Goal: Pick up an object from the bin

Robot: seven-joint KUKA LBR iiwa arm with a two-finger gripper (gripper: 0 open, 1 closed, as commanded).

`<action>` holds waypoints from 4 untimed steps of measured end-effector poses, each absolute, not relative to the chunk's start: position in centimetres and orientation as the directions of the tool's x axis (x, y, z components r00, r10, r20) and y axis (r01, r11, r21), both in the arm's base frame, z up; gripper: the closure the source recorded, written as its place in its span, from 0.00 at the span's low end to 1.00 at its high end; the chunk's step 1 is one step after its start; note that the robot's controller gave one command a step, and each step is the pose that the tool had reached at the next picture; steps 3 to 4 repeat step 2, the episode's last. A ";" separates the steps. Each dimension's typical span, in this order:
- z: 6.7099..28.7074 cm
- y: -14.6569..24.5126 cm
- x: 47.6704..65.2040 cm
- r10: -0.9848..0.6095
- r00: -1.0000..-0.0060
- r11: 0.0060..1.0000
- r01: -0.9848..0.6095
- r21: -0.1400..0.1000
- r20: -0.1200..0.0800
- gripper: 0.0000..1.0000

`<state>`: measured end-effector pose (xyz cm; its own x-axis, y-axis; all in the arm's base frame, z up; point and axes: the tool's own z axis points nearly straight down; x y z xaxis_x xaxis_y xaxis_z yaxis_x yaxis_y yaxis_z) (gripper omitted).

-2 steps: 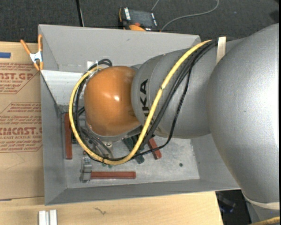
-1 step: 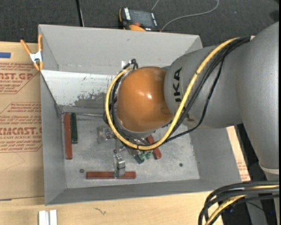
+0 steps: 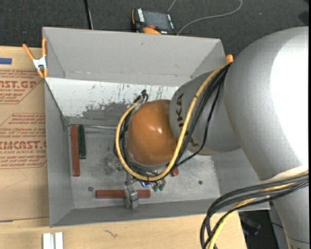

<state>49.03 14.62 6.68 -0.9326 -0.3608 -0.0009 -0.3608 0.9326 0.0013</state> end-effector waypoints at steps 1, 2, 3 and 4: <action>7.0 14.7 49.1 -0.361 -0.932 0.932 -0.361 0.002 -0.002 1.00; 22.3 15.2 52.0 -0.396 -0.918 0.918 -0.396 -0.001 -0.010 1.00; 22.3 15.2 52.0 -0.396 -0.918 0.918 -0.396 -0.001 -0.010 1.00; 22.3 15.2 52.0 -0.396 -0.918 0.918 -0.396 -0.001 -0.010 1.00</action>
Offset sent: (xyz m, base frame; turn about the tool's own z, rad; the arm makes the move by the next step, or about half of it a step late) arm 0.0000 0.0000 0.0000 0.0000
